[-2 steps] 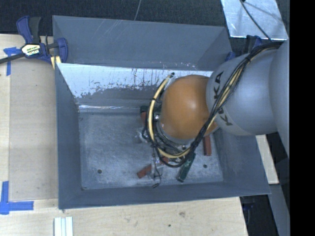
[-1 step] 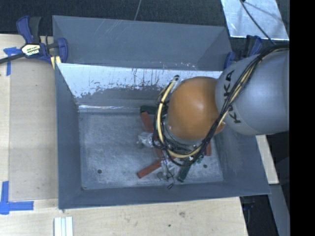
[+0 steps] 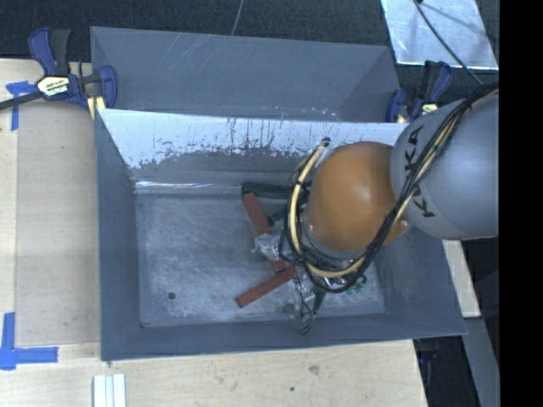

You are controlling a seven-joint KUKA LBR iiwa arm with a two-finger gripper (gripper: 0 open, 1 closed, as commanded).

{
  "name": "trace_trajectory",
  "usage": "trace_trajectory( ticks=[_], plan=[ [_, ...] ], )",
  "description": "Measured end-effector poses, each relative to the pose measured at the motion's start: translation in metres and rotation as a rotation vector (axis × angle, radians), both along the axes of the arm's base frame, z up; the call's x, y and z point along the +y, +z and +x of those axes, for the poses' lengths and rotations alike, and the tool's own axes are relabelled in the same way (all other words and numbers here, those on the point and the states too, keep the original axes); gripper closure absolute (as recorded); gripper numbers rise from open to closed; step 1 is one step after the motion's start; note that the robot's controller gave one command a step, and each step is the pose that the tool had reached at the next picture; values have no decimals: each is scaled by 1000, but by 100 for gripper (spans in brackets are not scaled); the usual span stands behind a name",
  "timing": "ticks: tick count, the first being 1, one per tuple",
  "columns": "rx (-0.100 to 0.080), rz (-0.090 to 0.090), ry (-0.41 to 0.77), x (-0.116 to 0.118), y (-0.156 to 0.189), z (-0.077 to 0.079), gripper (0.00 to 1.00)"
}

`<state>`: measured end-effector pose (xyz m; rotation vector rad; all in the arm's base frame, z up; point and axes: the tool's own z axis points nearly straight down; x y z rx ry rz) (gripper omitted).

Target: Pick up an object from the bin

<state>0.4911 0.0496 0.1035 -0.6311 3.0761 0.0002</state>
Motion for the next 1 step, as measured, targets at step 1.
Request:
trace_trajectory(
  ticks=[1],
  plan=[
    [2, 0, -131, -4, -35, 0, 0]
  ],
)
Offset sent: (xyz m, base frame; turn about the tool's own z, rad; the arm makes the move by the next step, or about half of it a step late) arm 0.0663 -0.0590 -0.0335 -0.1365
